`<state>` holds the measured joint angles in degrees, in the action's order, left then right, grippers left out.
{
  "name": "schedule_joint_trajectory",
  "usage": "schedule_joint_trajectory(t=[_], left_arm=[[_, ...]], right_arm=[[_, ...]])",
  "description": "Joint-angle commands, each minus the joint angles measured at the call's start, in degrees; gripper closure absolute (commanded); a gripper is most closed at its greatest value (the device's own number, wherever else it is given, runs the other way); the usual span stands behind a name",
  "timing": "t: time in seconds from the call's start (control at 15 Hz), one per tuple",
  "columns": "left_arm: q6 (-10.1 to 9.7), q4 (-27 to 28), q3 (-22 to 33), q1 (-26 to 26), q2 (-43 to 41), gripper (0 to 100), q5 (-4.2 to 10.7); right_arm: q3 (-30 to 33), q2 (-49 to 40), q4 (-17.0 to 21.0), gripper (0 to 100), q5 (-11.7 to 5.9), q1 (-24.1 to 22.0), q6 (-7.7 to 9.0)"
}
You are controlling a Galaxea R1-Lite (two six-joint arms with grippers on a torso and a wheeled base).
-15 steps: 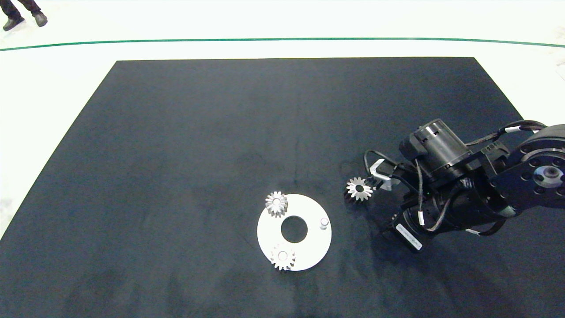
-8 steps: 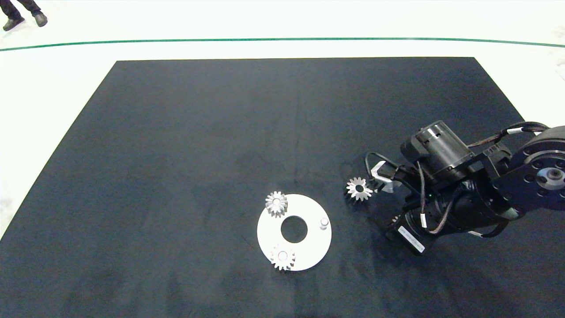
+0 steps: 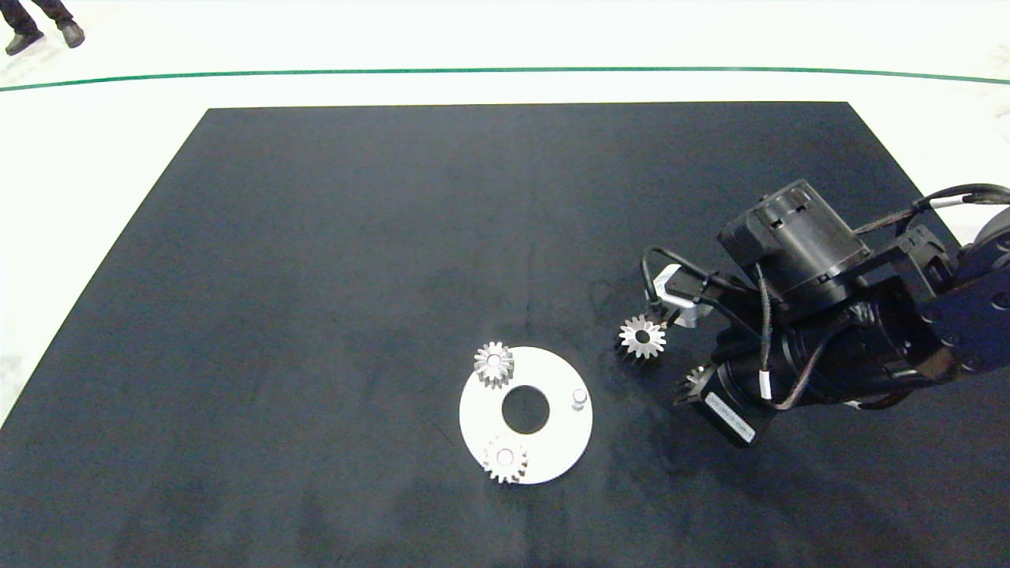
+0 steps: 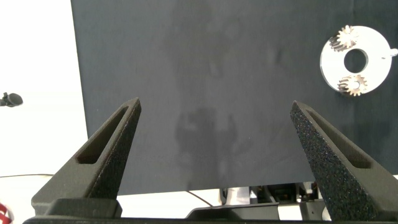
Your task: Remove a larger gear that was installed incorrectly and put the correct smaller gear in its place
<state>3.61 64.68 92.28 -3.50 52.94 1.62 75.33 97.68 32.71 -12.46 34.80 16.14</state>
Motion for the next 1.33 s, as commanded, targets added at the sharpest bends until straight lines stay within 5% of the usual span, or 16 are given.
schedule_joint_trajectory(t=[0.07,0.4,0.53,1.33], left_arm=[[0.08,0.36,-0.44,-0.10,-0.03,0,0.05],[0.52,0.36,-0.61,-0.02,0.05,0,0.05],[0.52,0.36,-0.61,-0.02,0.14,0,0.05],[0.79,0.27,-0.96,-0.10,0.49,0,0.05]], right_arm=[[12.83,2.16,8.86,75,-0.20,5.27,-0.06],[35.68,14.64,21.43,75,-0.37,11.43,-0.67],[39.27,17.89,26.27,75,-0.37,12.92,-1.11],[39.27,22.73,26.88,75,-0.29,13.89,-1.29]])
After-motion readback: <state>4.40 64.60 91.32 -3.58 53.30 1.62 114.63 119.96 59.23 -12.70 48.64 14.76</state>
